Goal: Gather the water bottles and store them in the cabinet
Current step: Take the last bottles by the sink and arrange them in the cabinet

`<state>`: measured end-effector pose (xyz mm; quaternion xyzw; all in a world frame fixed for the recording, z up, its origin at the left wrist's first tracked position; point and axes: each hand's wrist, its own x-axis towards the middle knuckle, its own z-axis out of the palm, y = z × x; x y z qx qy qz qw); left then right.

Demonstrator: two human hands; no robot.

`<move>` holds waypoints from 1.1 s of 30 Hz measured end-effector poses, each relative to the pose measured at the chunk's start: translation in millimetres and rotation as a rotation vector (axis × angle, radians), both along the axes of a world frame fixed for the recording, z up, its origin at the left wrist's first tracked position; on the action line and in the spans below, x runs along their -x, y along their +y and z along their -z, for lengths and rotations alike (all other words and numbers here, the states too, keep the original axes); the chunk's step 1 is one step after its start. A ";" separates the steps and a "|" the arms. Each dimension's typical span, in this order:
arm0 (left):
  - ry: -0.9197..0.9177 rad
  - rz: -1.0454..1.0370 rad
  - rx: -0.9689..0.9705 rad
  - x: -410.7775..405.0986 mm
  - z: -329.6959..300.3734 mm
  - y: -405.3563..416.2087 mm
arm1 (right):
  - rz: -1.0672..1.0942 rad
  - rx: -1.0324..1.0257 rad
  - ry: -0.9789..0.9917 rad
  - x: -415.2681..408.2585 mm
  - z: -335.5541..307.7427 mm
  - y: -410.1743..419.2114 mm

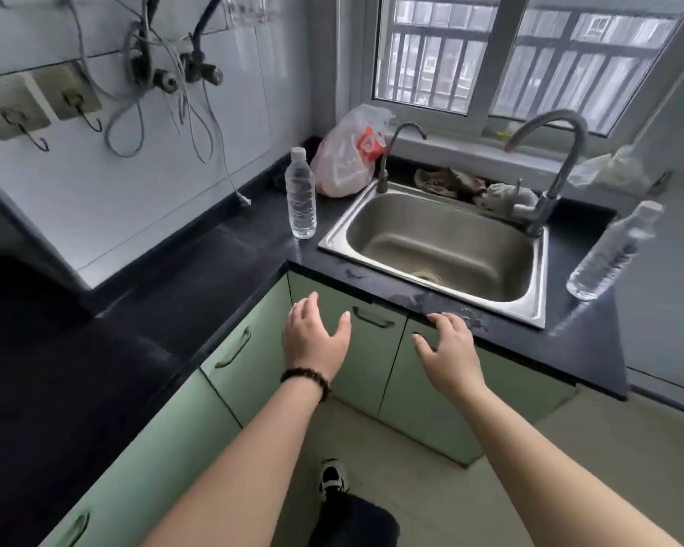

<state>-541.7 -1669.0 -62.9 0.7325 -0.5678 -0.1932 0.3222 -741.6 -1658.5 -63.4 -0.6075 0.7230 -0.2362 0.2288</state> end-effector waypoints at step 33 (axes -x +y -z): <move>0.473 -0.061 0.060 -30.2 -2.9 -352.3 | 0.049 -0.008 0.020 -12.6 6.6 -301.4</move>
